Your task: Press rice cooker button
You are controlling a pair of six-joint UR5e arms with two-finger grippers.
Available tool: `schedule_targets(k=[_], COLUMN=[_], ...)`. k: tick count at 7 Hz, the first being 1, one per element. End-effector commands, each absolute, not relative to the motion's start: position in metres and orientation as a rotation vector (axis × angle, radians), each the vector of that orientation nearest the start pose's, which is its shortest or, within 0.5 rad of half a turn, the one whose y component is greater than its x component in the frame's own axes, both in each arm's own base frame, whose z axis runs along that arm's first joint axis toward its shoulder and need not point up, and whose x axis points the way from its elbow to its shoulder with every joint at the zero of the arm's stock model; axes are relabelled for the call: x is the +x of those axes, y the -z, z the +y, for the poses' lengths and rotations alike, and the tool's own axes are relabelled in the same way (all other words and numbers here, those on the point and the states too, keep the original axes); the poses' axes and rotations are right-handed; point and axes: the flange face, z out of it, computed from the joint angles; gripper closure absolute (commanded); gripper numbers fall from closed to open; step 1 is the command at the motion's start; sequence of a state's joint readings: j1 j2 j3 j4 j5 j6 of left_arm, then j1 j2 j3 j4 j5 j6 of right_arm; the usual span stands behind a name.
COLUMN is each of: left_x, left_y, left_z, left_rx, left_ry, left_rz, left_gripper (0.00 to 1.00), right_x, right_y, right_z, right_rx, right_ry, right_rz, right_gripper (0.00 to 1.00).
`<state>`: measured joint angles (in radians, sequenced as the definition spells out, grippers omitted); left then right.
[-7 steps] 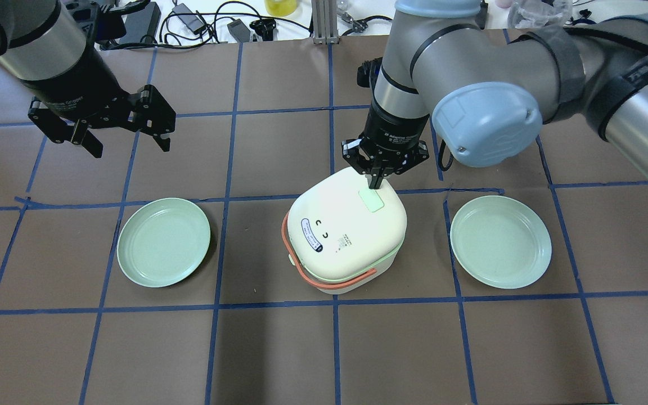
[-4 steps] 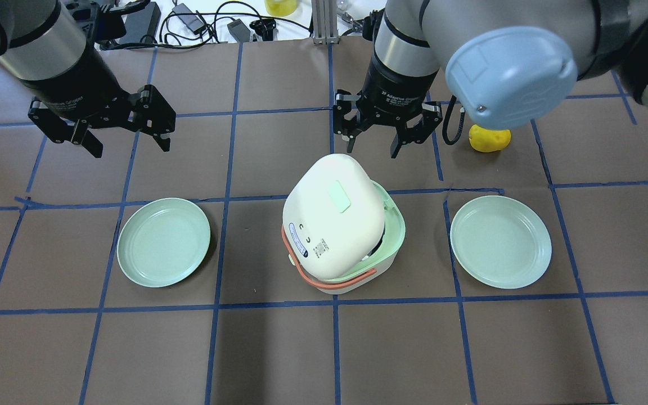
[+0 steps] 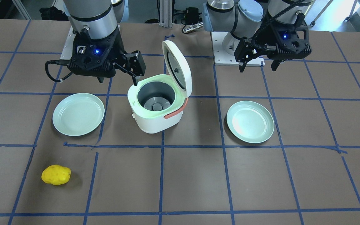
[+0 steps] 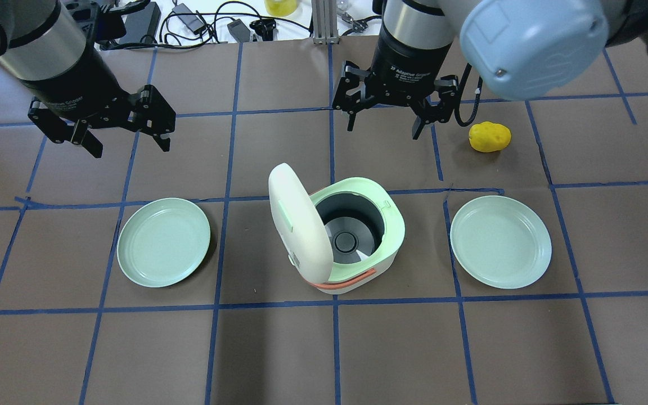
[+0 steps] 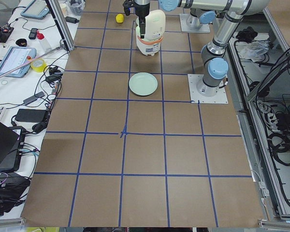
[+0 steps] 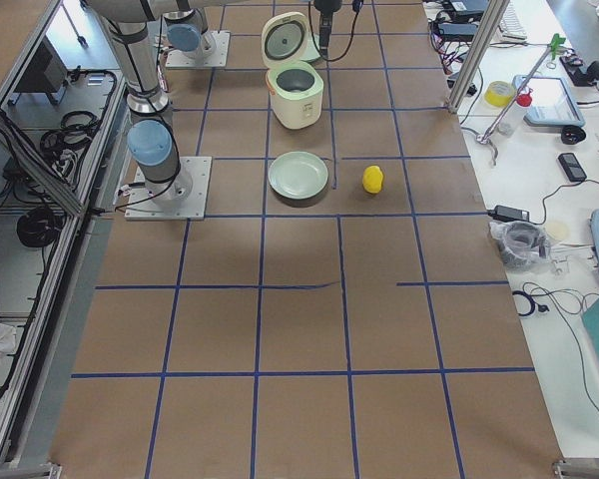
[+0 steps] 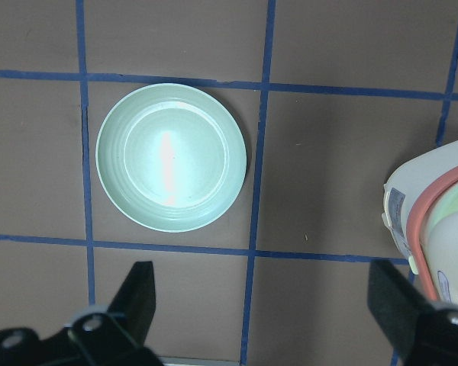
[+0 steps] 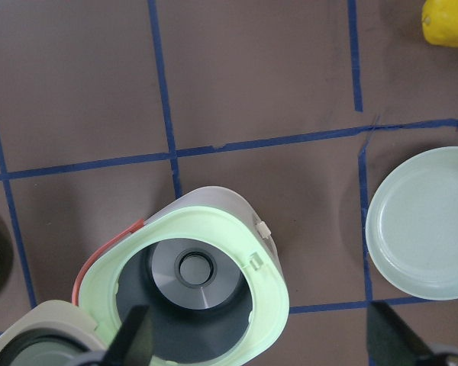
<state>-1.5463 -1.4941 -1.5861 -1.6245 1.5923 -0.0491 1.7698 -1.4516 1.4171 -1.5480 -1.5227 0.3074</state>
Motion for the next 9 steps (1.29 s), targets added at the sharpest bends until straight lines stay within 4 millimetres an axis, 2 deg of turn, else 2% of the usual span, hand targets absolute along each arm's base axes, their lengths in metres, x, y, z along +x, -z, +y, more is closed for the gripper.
schedule_targets(k=[1,2,3,5,6,9], left_x=[-0.12,-0.12,-0.12,-0.12,-0.12,-0.12], left_y=[-0.511,-0.511,-0.511,-0.511,-0.511,-0.511], left_z=[-0.462,-0.463,-0.462,-0.462,-0.463,-0.462], left_rx=[-0.115,-0.115,-0.115,-0.115,-0.115,-0.115], left_ry=[0.012,0.01,0.012,0.012,0.01,0.012], left_rz=[3.118,3.118,3.118,3.118,3.118,3.118], left_gripper=[0.0,0.0,0.0,0.0,0.0,0.0], right_x=[0.195,0.176,0.168,0.163,0.16,0.157], right_y=[-0.497,-0.496,-0.496,-0.497,-0.497,-0.504], right_z=[-0.525,-0.531,-0.533,-0.53,-0.521,-0.513], right_rx=[0.157,0.122,0.122,0.12,0.082,0.072], right_ry=[-0.001,-0.008,-0.007,-0.03,-0.098,-0.114], right_rz=[3.104,3.106,3.107,3.133,3.147,3.158], right_gripper=[0.0,0.0,0.0,0.0,0.0,0.0])
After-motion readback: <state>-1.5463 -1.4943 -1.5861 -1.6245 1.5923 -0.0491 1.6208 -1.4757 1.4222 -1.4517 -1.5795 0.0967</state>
